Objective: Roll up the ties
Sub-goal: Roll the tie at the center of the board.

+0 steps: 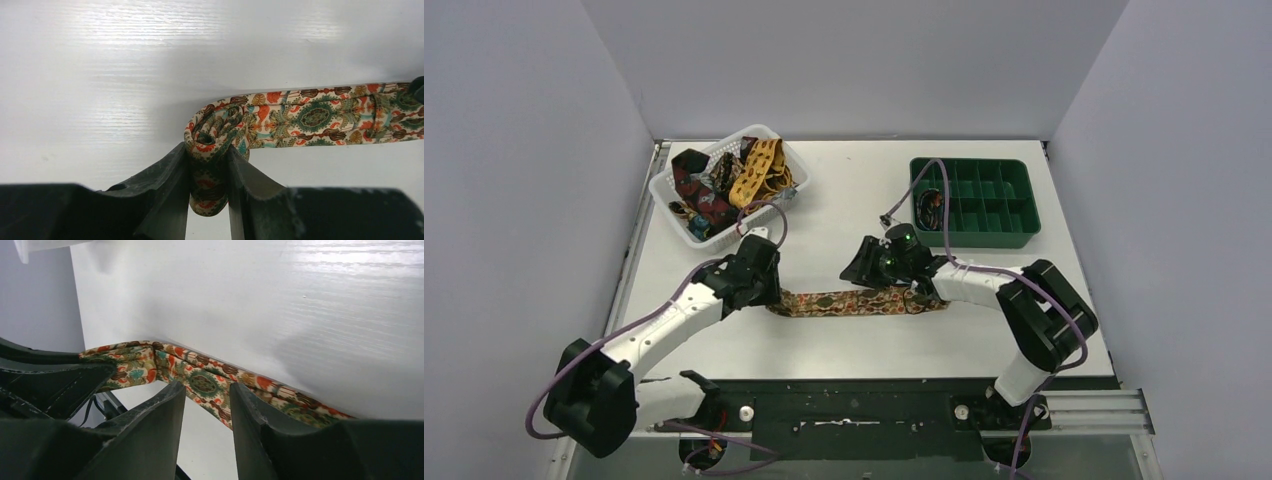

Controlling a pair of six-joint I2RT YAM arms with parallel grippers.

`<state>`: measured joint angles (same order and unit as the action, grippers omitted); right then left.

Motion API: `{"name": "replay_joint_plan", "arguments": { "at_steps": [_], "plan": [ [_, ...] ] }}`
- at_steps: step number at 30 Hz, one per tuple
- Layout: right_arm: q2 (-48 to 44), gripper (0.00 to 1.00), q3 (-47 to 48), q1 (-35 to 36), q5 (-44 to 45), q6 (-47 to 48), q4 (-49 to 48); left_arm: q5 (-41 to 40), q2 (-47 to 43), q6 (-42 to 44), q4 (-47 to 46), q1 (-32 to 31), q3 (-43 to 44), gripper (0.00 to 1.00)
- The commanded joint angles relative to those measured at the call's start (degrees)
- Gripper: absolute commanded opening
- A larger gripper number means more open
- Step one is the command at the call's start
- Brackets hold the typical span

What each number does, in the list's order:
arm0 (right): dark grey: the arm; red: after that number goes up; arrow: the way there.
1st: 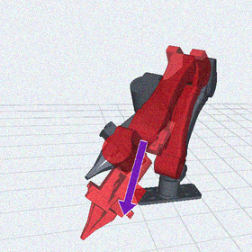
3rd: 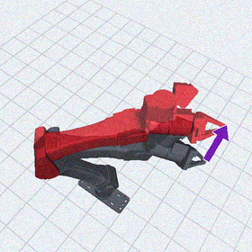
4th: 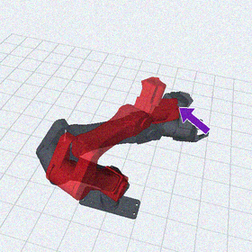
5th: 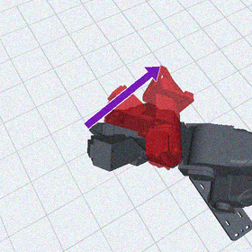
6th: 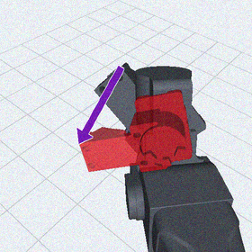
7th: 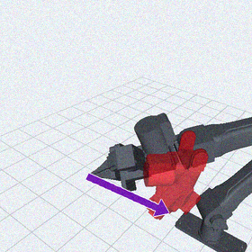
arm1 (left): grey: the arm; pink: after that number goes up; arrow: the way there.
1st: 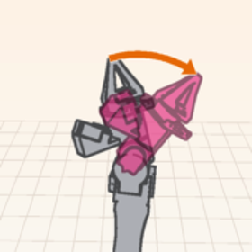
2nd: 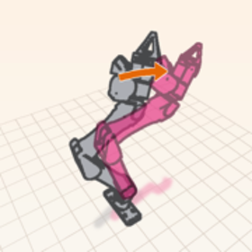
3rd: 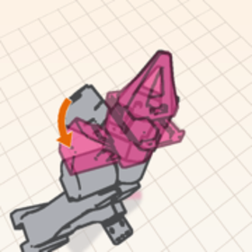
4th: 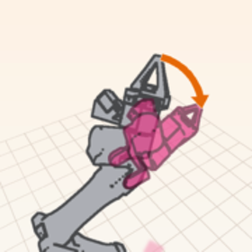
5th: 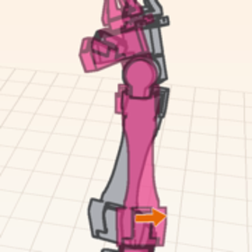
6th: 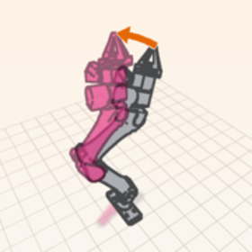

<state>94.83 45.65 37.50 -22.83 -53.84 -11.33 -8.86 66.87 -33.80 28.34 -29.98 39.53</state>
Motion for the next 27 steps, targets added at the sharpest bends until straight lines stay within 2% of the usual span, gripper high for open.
{"name": "replay_joint_plan", "arguments": {
  "at_steps": [1, 5, 15, 22, 27],
  "plan": [
    [-4.08, 0.4, 0.0, -0.69, 4.7, 1.84, 2.81, -13.42, 3.81, 0.92, 8.69, -4.62, 6.37, 0.28],
    [-5.8, 0.38, -0.83, -1.43, 5.49, 1.92, 2.99, -19.47, 8.52, -0.37, 12.18, -8.19, 9.63, 0.27],
    [-10.18, 0.38, -3.13, -3.09, 9.51, 1.71, 4.85, -28.24, 18.74, -2.55, 16.52, -18.02, 16.67, 0.28],
    [-11.32, 0.38, -4.38, -4.24, 10.0, 1.38, 5.44, -31.61, 25.3, -4.3, 20.14, -22.44, 22.78, 0.3],
    [-11.89, 0.38, -4.78, -4.91, 10.0, 1.38, 5.7, -30.56, 29.82, -3.24, 20.51, -24.14, 26.04, 0.34]
  ]
}}
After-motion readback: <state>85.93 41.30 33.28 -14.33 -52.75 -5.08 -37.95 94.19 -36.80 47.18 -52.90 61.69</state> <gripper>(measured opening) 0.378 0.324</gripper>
